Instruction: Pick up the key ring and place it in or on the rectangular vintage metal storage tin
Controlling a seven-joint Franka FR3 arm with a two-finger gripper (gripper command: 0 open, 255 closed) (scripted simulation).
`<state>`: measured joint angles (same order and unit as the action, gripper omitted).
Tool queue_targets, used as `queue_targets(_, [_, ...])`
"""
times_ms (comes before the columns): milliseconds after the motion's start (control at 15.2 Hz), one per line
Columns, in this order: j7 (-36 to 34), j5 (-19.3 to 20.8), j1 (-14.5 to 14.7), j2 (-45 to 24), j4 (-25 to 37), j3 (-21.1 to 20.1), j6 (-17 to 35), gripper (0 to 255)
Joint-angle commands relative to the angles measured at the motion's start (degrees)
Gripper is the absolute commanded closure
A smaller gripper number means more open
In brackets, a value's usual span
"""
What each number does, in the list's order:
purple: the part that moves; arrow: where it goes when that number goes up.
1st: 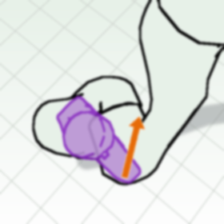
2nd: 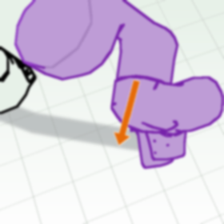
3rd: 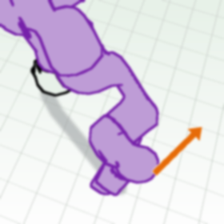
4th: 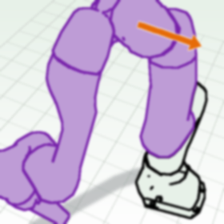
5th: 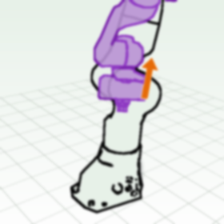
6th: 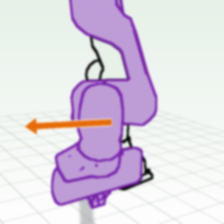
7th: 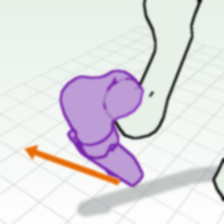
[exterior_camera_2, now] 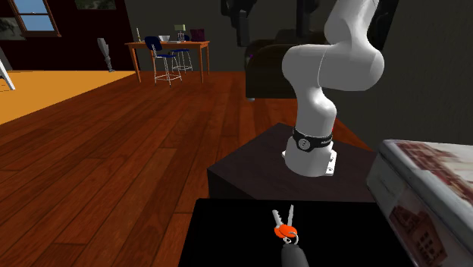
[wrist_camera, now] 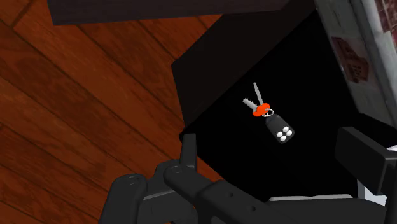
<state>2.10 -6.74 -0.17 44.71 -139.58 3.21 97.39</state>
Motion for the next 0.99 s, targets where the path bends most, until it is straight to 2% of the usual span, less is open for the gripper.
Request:
queue_targets(0, [0.00,0.00,0.00,0.00,0.00,0.00,0.00,0])
queue_targets(462, [3.25,0.58,3.93,-6.95,-6.45,-4.63,14.24,0])
queue_targets(924, [5.27,2.38,7.00,-17.77,-9.83,-9.46,29.15,0])
